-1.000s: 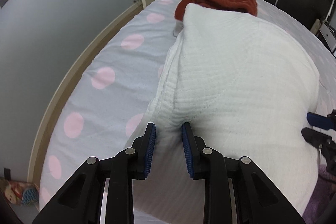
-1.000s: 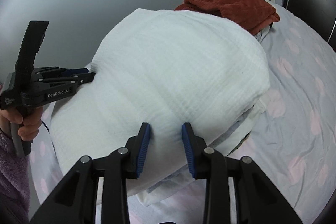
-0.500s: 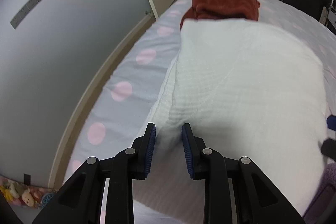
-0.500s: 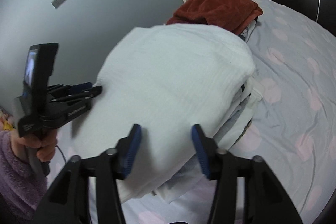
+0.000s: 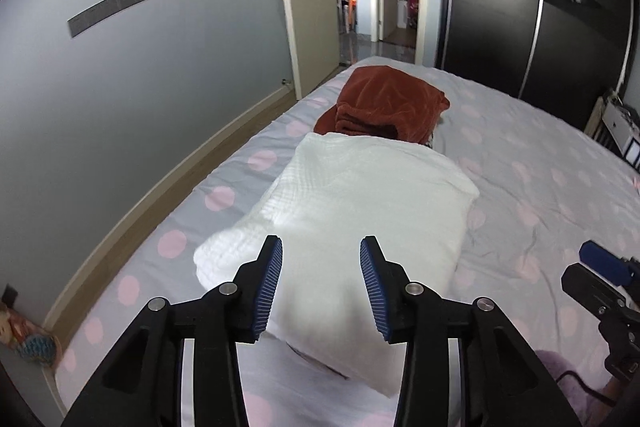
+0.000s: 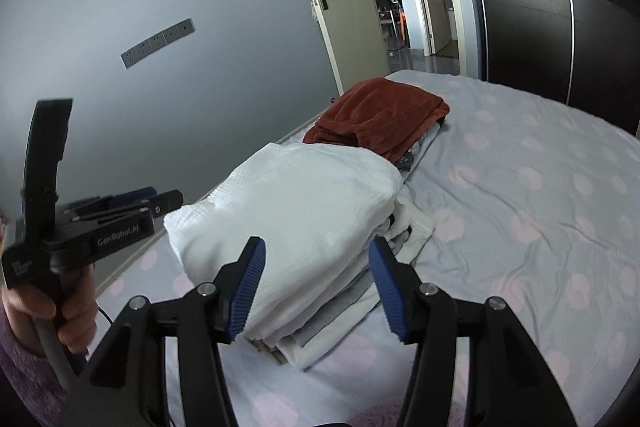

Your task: Fold clothes

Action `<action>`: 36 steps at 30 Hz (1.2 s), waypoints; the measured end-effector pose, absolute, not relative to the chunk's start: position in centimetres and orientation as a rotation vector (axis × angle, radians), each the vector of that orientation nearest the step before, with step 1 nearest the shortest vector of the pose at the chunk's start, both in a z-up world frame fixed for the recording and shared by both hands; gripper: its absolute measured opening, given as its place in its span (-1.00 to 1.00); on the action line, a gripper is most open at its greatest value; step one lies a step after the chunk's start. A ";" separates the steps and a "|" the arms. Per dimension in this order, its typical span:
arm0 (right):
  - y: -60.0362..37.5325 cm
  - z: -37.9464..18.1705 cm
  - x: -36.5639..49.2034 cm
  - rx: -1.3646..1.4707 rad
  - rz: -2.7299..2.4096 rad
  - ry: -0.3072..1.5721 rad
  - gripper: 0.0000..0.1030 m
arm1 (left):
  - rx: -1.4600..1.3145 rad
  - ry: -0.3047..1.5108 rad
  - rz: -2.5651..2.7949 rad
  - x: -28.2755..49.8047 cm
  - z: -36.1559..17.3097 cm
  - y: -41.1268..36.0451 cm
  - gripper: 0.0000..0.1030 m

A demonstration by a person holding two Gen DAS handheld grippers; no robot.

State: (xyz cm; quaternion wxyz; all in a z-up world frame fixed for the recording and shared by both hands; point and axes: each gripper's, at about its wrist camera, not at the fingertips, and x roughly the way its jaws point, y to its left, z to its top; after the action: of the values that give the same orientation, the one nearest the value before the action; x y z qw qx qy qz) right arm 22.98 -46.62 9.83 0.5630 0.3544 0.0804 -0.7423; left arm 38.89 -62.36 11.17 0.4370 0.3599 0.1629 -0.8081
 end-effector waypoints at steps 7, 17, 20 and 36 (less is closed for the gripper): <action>-43.8 9.0 23.0 0.874 -1.751 0.175 0.03 | 0.903 0.364 -1.878 40.1 10.1 -57.4 -0.17; -40.5 9.0 24.0 0.841 -1.726 0.172 0.03 | 0.891 0.417 -1.792 41.3 8.7 -53.8 -0.10; -39.8 8.9 24.0 0.833 -1.720 0.163 0.03 | 0.876 0.438 -1.766 41.4 8.7 -53.2 -0.10; -38.9 7.4 22.9 0.868 -1.700 0.141 0.02 | 0.895 0.369 -1.748 39.6 8.9 -50.8 -0.09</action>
State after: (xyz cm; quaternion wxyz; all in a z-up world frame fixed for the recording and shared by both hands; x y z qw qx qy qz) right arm 22.90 -38.92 7.37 0.5758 0.3709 0.0601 -0.7262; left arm 39.56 -50.82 8.86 0.5411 0.3767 0.1553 -0.7357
